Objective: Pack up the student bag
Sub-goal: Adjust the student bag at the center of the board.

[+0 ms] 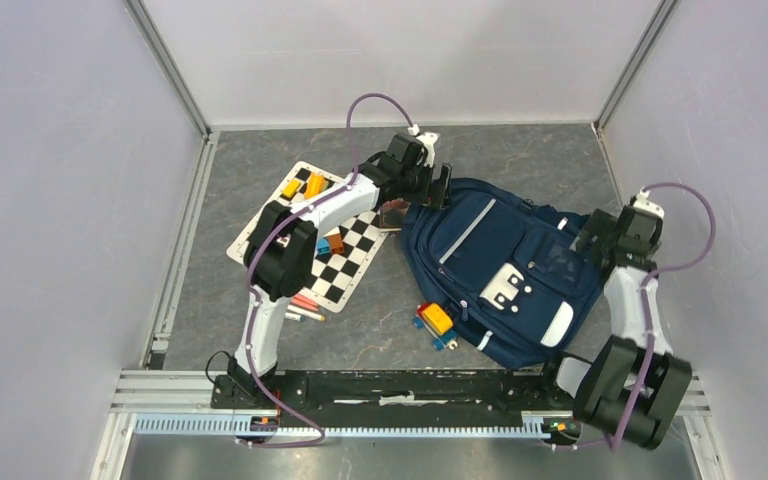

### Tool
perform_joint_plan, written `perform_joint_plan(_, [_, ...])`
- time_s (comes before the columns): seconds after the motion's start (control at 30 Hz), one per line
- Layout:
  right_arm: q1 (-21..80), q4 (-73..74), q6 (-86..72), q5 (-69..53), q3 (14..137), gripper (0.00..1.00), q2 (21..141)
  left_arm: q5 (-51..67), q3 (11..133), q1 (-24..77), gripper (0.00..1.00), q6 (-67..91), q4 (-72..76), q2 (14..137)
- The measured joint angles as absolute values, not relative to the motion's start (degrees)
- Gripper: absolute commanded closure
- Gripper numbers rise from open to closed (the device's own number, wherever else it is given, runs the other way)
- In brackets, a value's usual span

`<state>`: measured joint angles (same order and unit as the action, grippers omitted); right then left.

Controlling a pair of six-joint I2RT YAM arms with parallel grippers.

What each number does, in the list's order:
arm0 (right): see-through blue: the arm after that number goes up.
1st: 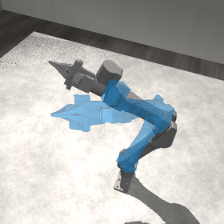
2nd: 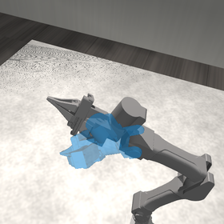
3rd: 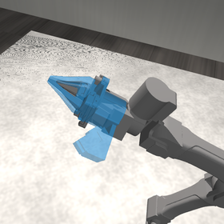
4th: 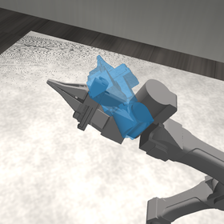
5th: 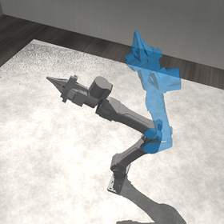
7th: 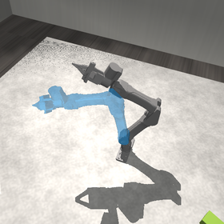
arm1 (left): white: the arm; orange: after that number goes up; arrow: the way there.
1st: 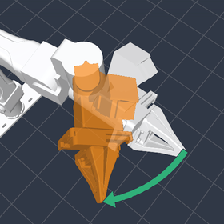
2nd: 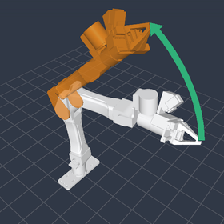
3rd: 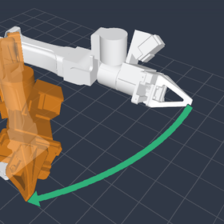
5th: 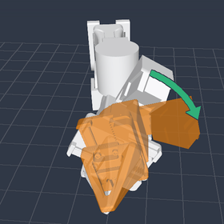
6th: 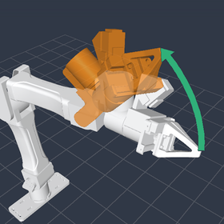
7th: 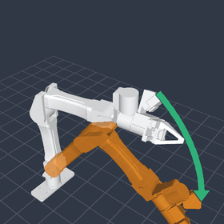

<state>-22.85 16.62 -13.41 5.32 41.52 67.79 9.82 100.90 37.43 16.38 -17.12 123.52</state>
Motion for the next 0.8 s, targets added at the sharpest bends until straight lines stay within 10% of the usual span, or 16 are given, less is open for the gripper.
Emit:
perform_joint_plan(0.3, [-25.58, 15.55, -16.14, 4.67, 29.04, 0.04, 58.65, 12.73, 101.16, 37.91, 0.41, 15.49, -17.56, 124.14])
perform_joint_plan(0.43, [-25.58, 12.93, -18.72, 2.44, 25.82, 0.26, 57.67, 13.74, 101.21, 38.02, 0.74, 15.05, -17.63, 124.14])
perform_joint_plan(0.63, [-26.33, 12.34, -21.12, 0.03, 25.15, 0.95, 53.87, 13.87, 101.3, 38.35, 0.98, 14.87, -17.63, 123.9])
perform_joint_plan(0.8, [-26.37, 13.47, -21.15, -0.54, 29.06, 1.0, 55.48, 13.85, 101.25, 38.74, 0.98, 15.66, -17.74, 120.86])
